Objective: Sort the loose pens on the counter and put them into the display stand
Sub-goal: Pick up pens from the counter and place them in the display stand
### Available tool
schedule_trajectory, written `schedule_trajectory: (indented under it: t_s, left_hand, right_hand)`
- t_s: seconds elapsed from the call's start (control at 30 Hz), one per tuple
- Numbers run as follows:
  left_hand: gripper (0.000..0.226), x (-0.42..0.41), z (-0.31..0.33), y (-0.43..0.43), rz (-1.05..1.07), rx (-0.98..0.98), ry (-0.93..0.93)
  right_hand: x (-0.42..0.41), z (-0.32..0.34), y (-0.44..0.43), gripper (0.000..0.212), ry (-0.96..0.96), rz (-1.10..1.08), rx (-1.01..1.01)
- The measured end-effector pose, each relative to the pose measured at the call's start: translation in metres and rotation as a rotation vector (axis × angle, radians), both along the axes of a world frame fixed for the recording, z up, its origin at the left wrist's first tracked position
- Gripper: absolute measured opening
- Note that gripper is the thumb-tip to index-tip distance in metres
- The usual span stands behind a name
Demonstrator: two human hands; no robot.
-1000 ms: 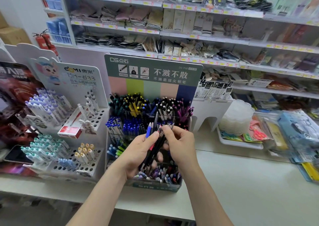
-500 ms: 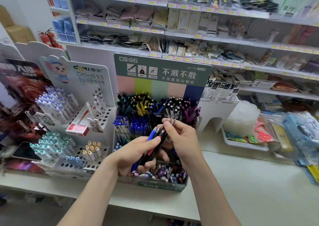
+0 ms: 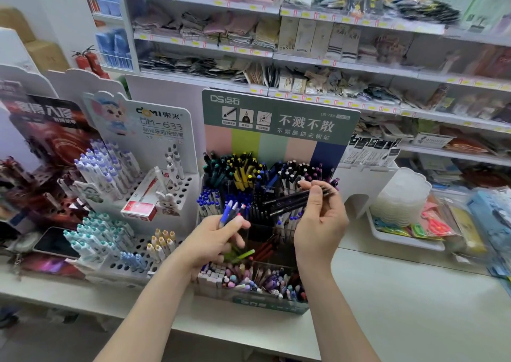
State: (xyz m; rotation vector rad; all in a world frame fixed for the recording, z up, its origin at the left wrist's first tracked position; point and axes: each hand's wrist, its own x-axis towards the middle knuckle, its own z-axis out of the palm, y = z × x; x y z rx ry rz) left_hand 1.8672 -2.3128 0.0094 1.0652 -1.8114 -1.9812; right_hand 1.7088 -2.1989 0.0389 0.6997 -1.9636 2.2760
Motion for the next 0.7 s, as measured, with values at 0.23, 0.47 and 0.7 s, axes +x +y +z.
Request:
schedule_trajectory:
  t_s: [0.23, 0.47, 0.7]
  left_hand:
    - [0.029, -0.016, -0.009, -0.005, 0.112, -0.027, 0.048]
    - [0.033, -0.026, -0.009, -0.003, 0.104, 0.044, 0.107]
    - [0.031, -0.026, -0.008, -0.004, 0.193, 0.093, 0.114]
  right_hand:
    - [-0.018, -0.041, -0.028, 0.012, 0.466, 0.279, 0.440]
    - [-0.035, -0.029, -0.033, 0.007, 0.493, 0.416, 0.641]
    - [-0.040, -0.014, -0.036, 0.003, 0.572, 0.519, 0.784]
